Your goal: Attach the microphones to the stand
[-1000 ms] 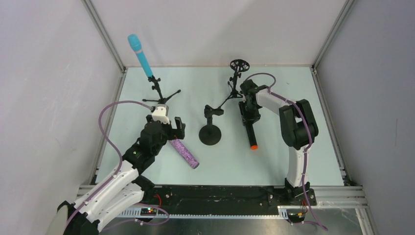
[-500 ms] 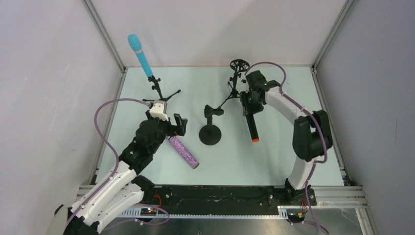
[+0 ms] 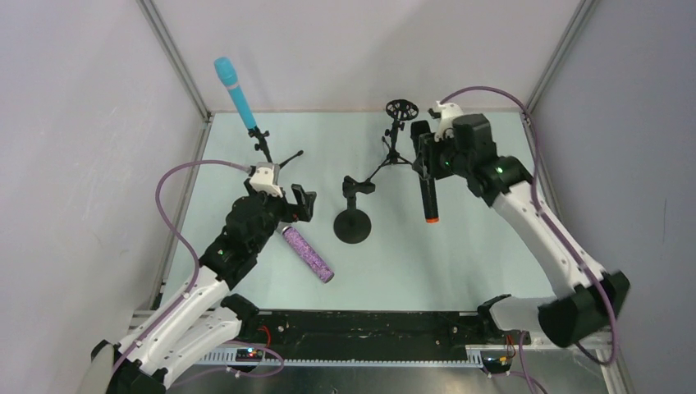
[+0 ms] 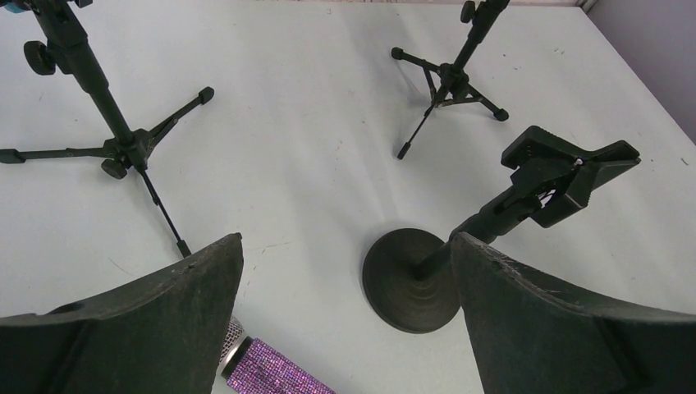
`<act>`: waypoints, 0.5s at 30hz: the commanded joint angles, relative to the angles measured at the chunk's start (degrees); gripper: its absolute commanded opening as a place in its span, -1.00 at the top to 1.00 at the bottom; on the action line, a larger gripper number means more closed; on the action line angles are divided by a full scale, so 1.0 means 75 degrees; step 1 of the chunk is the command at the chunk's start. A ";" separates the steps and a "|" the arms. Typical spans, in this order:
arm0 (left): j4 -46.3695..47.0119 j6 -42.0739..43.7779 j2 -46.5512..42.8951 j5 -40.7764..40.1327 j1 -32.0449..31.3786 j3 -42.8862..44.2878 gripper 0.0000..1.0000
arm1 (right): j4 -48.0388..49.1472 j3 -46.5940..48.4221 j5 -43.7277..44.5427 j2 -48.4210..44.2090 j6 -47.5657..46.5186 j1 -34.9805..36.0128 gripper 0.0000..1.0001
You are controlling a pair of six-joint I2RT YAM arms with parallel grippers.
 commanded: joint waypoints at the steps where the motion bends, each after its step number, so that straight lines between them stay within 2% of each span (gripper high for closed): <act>1: 0.0285 -0.0024 0.0016 0.0118 -0.0015 0.0360 -0.99 | 0.1733 -0.0780 -0.0852 -0.1543 -0.0281 -0.0013 1.00; 10: 0.0558 0.0670 -0.0040 0.0573 -0.0022 0.0303 -0.99 | 0.4259 -0.3141 -0.0938 -0.3878 -0.0523 -0.0134 1.00; 15: 0.0555 0.2030 -0.0025 0.1667 -0.0021 0.0189 -0.99 | 0.4801 -0.3744 -0.0769 -0.4577 -0.0517 -0.0177 1.00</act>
